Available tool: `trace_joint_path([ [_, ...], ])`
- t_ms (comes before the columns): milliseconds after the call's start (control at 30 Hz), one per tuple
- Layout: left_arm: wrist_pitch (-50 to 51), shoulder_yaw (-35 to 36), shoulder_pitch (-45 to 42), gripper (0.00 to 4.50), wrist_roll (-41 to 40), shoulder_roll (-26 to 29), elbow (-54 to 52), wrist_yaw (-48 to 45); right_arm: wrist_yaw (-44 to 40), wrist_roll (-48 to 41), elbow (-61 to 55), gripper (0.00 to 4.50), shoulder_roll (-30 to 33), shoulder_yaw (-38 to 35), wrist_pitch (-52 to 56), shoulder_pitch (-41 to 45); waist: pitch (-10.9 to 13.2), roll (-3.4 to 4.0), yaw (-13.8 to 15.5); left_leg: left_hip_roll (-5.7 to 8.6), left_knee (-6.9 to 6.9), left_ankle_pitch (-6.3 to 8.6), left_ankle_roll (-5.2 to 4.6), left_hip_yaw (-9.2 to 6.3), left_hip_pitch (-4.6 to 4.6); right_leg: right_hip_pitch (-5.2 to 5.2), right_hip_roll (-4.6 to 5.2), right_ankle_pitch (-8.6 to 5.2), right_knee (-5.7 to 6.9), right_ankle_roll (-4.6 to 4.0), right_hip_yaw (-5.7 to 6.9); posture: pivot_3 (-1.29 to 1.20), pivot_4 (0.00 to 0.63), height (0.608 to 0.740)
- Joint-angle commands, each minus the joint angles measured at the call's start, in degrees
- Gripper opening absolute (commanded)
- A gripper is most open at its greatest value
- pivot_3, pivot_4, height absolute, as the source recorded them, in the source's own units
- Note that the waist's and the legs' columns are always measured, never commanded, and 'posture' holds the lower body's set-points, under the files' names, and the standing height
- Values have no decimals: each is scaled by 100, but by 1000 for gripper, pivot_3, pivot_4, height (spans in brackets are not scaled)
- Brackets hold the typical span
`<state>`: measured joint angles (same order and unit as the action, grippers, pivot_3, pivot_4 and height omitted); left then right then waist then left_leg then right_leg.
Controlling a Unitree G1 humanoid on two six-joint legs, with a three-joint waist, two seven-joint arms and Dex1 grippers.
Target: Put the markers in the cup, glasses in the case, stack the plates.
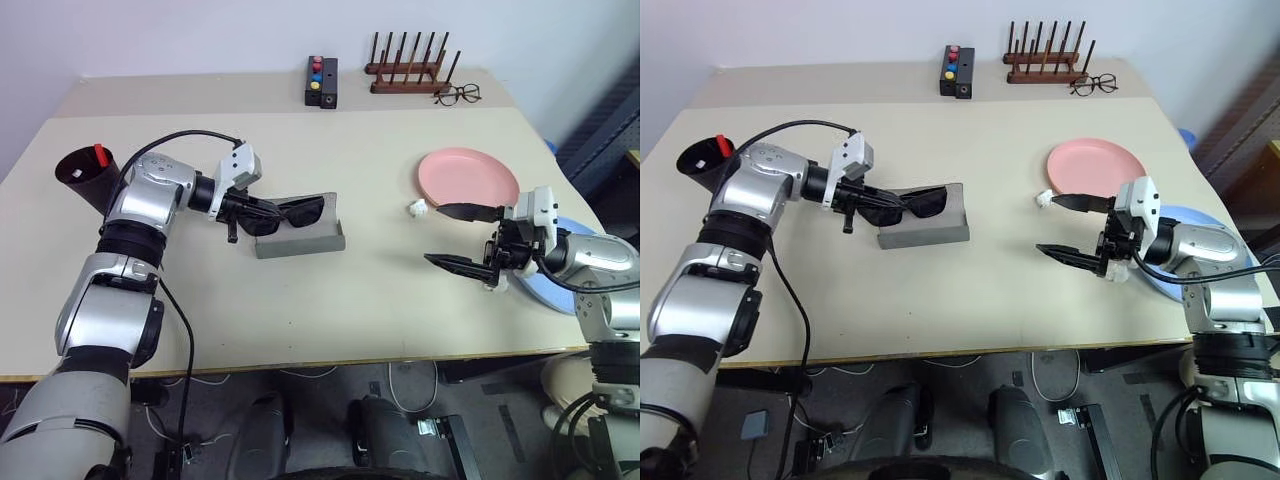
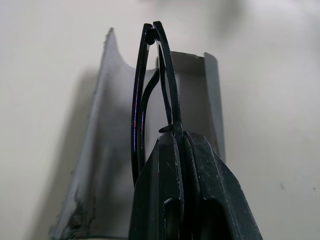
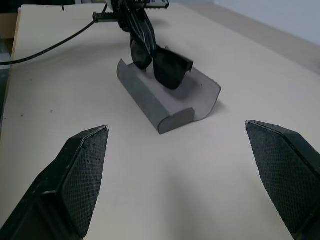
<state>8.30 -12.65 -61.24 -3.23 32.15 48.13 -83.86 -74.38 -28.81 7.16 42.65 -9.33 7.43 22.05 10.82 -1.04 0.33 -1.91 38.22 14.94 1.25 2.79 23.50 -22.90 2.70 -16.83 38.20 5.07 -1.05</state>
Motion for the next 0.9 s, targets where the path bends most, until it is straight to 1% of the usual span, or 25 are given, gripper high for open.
trace_joint_path([
  [33, -29, 12, -45, 26, 22, -10, -106, -142, 17, -47, -51, 4500, -18, -67, -76, 122, 0, 0, -2, 0, 0, 0, 0, 0, 0, 0, 0, 0, 0, 0, 0, 0, 150, 740],
  [600, 28, -193, -187, 26, 265, -177, 28, -680, 120, -68, -199, 4500, -36, -114, -67, -18, 0, 0, -9, 0, 0, 0, 0, 0, 0, 0, 0, 0, 0, 0, 0, 0, 150, 740],
  [700, 28, -223, -185, 1029, 304, -196, 29, -753, 136, -72, -221, 4500, -23, -129, -68, -47, 0, 0, -9, 0, 0, 0, 0, 0, 0, 0, 0, 0, 0, 0, 0, 0, 150, 740],
  [800, -28, -231, -173, 2522, 333, -205, 17, -735, 141, -70, -218, 4500, -10, -138, -76, -68, 0, 0, -9, 0, 0, 0, -1, 0, 0, -1, 0, 0, 0, 0, -1, 0, 150, 740],
  [833, -36, -223, -172, 2954, 336, -210, 19, -715, 141, -67, -211, 4500, -7, -139, -80, -70, 0, 0, -9, 0, 0, 0, -1, -1, 0, -1, 0, 0, 0, 0, -1, 0, 150, 740],
  [867, -32, -211, -162, 3565, 332, -214, 3, -707, 141, -68, -218, 4500, -3, -142, -82, -83, 0, 0, -9, 0, 0, 0, -1, -1, 0, -1, 0, 0, 0, 0, 0, 0, 150, 740],
  [900, -35, -190, -156, 4020, 323, -219, -10, -687, 142, -65, -217, 4500, -2, -142, -85, -85, 0, 0, -8, 0, 0, 0, -1, -1, 0, -1, 0, 0, 0, 0, -1, 0, 150, 740],
])
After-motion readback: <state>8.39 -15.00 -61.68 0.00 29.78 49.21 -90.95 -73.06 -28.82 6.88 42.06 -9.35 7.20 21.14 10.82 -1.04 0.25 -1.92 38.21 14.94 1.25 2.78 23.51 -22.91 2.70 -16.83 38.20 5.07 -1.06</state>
